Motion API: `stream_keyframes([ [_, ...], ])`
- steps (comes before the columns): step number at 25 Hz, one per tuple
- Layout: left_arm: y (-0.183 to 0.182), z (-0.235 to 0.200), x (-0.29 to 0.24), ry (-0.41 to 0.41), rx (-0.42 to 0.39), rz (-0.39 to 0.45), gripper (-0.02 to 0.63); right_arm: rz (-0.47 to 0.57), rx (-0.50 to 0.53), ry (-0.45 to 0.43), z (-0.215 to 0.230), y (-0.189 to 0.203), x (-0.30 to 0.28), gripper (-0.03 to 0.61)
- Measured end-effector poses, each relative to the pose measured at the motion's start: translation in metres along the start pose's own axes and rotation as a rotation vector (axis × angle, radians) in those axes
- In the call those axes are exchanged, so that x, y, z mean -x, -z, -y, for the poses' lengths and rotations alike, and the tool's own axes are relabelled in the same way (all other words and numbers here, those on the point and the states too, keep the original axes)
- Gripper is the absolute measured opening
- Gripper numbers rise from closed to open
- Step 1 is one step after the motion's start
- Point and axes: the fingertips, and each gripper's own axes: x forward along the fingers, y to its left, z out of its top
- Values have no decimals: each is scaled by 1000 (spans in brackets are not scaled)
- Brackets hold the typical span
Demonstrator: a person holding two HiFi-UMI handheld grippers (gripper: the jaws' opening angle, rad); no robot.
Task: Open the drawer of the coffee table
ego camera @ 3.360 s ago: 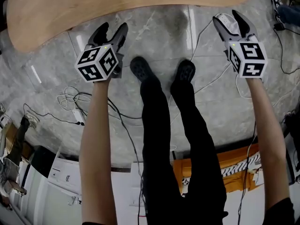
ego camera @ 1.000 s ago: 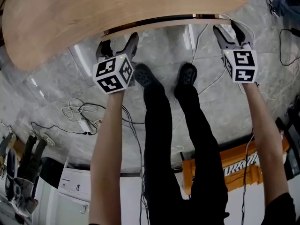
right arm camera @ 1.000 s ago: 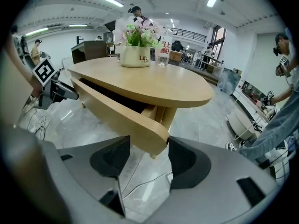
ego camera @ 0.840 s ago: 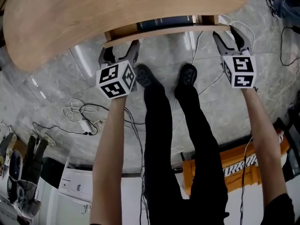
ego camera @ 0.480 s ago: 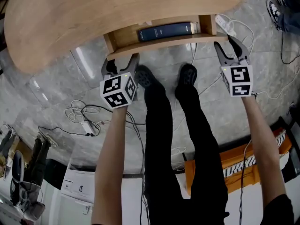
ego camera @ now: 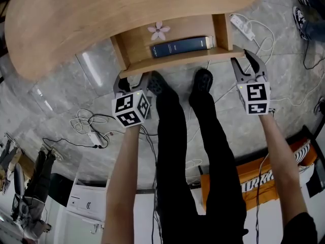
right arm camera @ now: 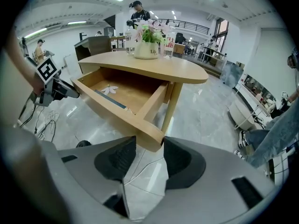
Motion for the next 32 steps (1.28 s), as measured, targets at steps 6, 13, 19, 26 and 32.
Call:
stream_keyframes([
  [6, 12, -2, 8, -5, -7, -7, 356, 0, -6, 13, -9, 11, 8, 150],
  [13, 25, 2, 10, -6, 3, -26, 356, -20, 1, 21, -11, 22, 10, 149],
  [19, 32, 0, 5, -14, 15, -46, 354, -44, 7, 15, -12, 28, 5, 149],
  [26, 37, -2, -1, -13, 19, -72, 354, -56, 3, 10, -13, 34, 0, 146],
  [32, 42, -3, -4, -24, 23, -84, 354, -66, -1, 11, -14, 38, -4, 144],
])
